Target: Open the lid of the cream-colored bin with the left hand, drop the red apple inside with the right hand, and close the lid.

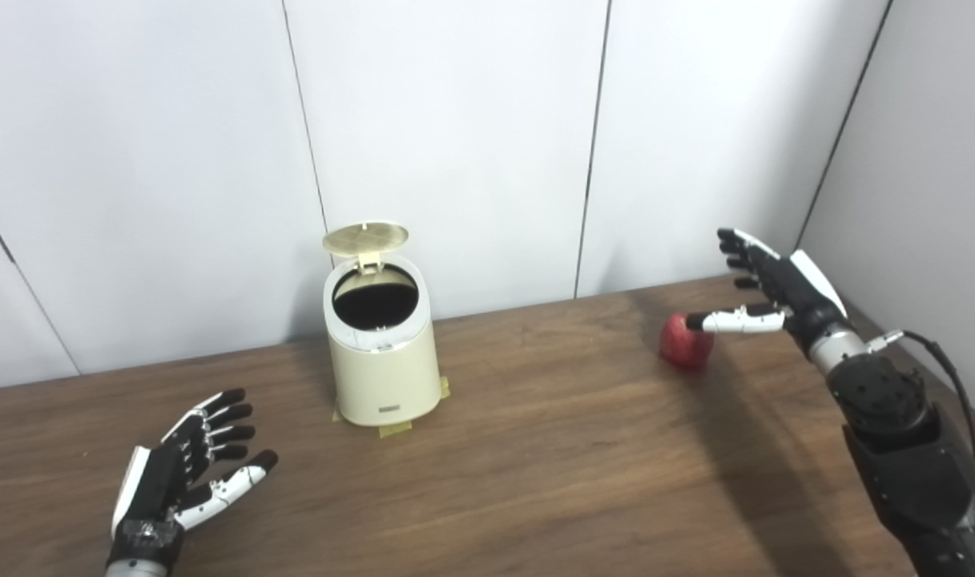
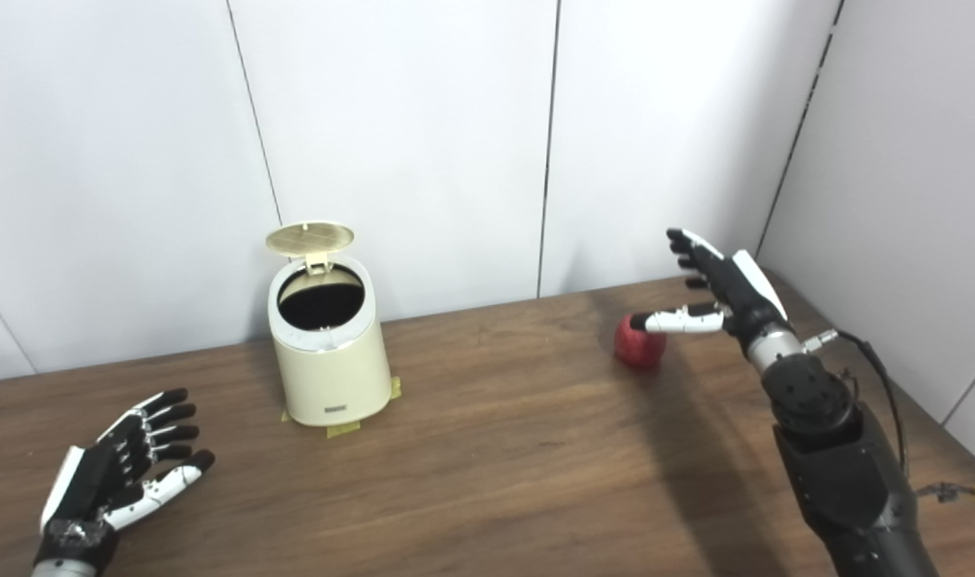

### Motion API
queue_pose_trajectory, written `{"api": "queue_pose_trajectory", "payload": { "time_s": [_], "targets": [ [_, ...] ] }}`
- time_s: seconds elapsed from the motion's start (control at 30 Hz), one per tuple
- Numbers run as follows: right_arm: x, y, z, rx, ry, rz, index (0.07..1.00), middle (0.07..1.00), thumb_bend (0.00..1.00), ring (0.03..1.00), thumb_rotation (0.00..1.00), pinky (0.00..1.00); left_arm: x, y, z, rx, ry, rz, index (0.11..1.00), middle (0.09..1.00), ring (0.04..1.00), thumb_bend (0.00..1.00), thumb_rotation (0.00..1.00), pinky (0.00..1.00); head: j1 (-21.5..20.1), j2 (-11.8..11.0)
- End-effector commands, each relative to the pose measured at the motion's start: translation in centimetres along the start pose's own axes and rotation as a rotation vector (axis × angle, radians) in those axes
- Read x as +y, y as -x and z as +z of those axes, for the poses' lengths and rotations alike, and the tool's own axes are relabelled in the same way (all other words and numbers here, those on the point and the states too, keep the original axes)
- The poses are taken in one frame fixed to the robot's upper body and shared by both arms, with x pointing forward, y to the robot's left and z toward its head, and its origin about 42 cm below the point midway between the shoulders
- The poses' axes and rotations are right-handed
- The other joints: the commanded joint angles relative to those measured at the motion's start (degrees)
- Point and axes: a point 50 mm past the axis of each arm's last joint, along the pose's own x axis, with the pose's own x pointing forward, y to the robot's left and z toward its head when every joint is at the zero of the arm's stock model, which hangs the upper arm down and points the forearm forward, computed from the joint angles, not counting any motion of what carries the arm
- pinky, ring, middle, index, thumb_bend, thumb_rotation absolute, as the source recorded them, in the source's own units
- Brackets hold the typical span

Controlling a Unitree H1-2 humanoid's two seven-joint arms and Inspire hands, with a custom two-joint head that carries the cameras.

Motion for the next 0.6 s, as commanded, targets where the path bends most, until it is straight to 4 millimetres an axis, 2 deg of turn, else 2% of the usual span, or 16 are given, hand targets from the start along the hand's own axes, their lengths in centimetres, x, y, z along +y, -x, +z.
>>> {"api": "queue_pose_trajectory", "payload": {
  "time_s": [0.0,0.17,0.3,0.37,0.47,0.57],
  "targets": [
    [-2.3,-0.7,1.5,-0.050,0.022,-0.029,0.930,0.946,0.90,0.934,0.27,0.86,0.8,-1.3,2.2,-0.083,-0.033,0.007,0.829,0.790,0.725,0.66,0.13,0.68,-0.01,0.08],
    [-2.3,-0.8,0.3,-0.017,0.032,-0.020,0.945,0.980,0.86,0.961,0.23,0.86,0.8,-1.2,2.0,-0.082,-0.027,0.004,0.830,0.791,0.729,0.65,0.10,0.69,-0.15,0.16],
    [-2.0,-1.1,-0.3,0.010,0.068,-0.017,0.943,0.986,0.86,0.960,0.22,0.86,0.7,-1.1,2.0,-0.078,-0.023,-0.001,0.833,0.797,0.735,0.65,0.11,0.69,0.00,0.27],
    [-1.6,-1.1,-0.5,0.018,0.069,-0.019,0.939,0.988,0.84,0.970,0.18,0.87,0.7,-1.1,2.0,-0.079,-0.023,-0.006,0.833,0.798,0.732,0.65,0.11,0.69,0.00,0.27],
    [-1.2,-1.3,-1.1,0.027,0.080,-0.012,0.934,0.977,0.82,0.955,0.15,0.85,0.6,-1.0,2.1,-0.072,-0.020,-0.007,0.831,0.795,0.729,0.66,0.11,0.68,0.19,0.45],
    [-0.6,-1.5,-1.7,0.033,0.161,0.000,0.926,0.936,0.86,0.926,0.23,0.86,0.5,-0.9,2.1,-0.068,-0.018,-0.009,0.832,0.798,0.734,0.66,0.11,0.68,0.59,0.54]
  ]
}}
